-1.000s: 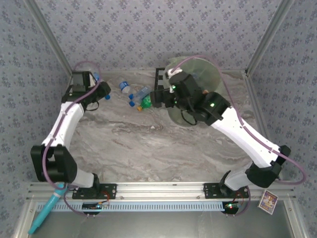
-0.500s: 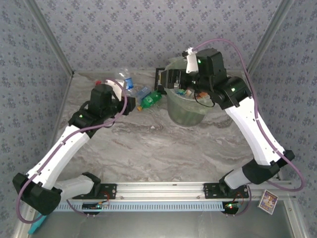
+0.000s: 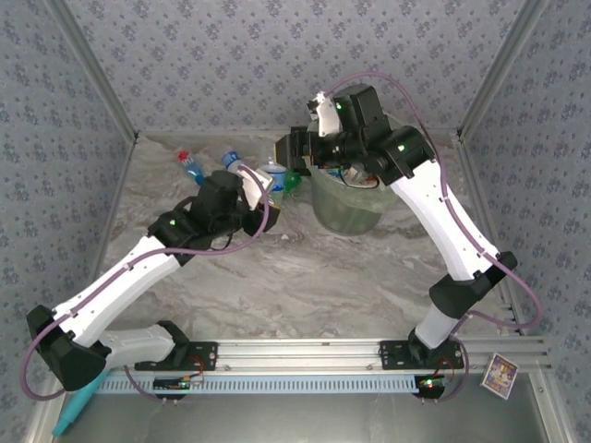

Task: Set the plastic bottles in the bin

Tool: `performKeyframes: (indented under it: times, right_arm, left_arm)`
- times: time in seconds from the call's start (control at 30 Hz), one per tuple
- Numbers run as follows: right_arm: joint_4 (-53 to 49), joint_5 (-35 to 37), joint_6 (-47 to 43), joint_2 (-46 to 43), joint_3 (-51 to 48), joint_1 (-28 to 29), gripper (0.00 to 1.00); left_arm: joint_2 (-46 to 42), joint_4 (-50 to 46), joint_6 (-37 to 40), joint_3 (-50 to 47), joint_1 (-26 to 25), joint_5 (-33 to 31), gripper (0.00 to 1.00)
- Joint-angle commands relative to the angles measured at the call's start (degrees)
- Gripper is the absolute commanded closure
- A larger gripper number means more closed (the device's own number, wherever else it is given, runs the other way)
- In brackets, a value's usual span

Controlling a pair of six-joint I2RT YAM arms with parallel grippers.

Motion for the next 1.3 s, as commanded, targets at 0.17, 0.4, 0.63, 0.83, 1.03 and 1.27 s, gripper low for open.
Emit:
performKeyframes:
  times: [0.17, 0.4, 0.63, 0.83, 1.03, 1.27]
  right_arm:
    - [-2.82, -3.11, 1.75, 2.40, 2.32, 1.37, 0.14]
    - [-3.84, -2.78, 2.95, 3.57, 1.44, 0.98, 0.13]
    - [-3.96, -4.73, 3.70, 4.43, 1.44, 0.73, 0.29]
    - [-3.84, -3.06, 3.80, 2.79, 1.35, 0.32, 0.37]
    - [-3.21, 0.65, 3.30, -0.14, 1.43, -2.42, 0.38]
    - [-2.96, 7.78, 0.81, -4.31, 3.77, -8.46, 0.37]
  left_arm:
    - [0.58, -0.69, 3.81, 3.17, -2.25, -2.23, 0.56]
    - [0.99, -0.97, 5.68, 3.79, -5.15, -5.28, 0.56]
    - [1.33, -1.22, 5.99, 4.37, -6.09, -6.57, 0.56]
    - [1.70, -1.70, 5.49, 4.65, -6.07, -7.54, 0.45]
    - [0.33, -1.99, 4.03, 5.55, -6.09, -8.74, 0.13]
    - [-1.77, -3.83, 1.44, 6.48, -6.02, -13.49, 0.00]
